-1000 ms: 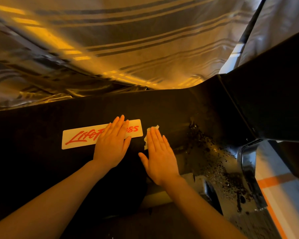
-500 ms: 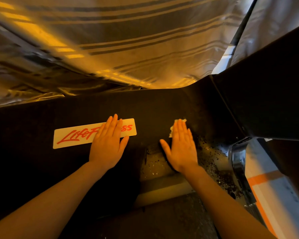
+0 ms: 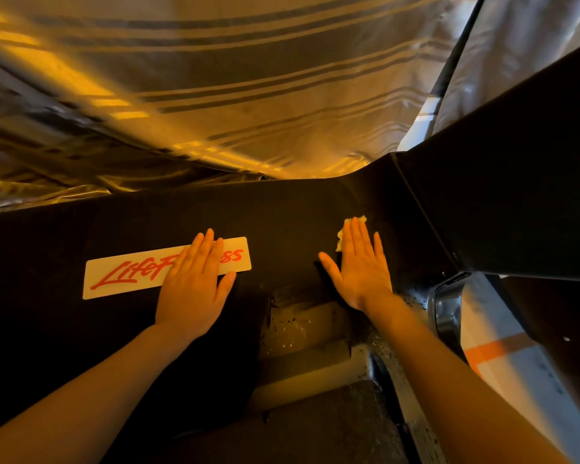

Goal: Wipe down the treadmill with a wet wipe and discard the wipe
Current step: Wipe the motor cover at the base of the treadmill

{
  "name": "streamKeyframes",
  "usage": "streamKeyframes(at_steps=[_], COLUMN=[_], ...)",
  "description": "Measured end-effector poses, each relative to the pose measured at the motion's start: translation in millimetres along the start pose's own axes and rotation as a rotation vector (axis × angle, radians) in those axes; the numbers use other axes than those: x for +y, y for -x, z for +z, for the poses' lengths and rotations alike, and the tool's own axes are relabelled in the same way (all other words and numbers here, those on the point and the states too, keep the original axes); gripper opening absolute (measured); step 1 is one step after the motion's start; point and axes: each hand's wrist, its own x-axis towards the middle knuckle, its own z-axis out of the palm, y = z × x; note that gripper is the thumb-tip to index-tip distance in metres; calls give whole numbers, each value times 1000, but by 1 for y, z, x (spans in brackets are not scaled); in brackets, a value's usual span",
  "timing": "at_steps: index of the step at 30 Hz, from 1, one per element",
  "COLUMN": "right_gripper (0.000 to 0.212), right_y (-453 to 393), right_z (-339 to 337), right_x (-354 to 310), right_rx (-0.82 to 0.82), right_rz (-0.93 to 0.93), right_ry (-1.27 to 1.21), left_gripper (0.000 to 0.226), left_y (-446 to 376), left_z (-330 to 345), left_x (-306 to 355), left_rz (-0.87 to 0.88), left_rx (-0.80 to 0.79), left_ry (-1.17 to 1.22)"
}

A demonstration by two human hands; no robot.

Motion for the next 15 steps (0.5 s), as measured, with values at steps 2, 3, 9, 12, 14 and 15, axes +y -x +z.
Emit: streamKeyframes(at_steps=[2, 3, 9, 12, 14, 15], right_gripper=[94, 95, 94, 98, 101, 100], right_y=[27, 38, 31, 18, 21, 28], right_z=[11, 15, 18, 16, 16, 18], right_x=[3, 6, -1, -8, -17, -24], right_rx=[37, 40, 74, 68, 68, 69], right_rz=[-2, 4, 39, 31, 14, -11], right_ry=[-8, -13, -22, -63, -118, -136], left_gripper=[75, 76, 68, 76, 80, 80], left_y=[-1, -1, 0, 0, 0, 1], left_z=[0, -1, 0, -3, -5, -6], left_x=[0, 0, 1, 2, 3, 3], left_rz=[-6, -6, -3, -9, -10, -12], left_rx=[-9, -9, 3, -26, -33, -33], left_ry=[12, 21, 46, 39, 30, 29])
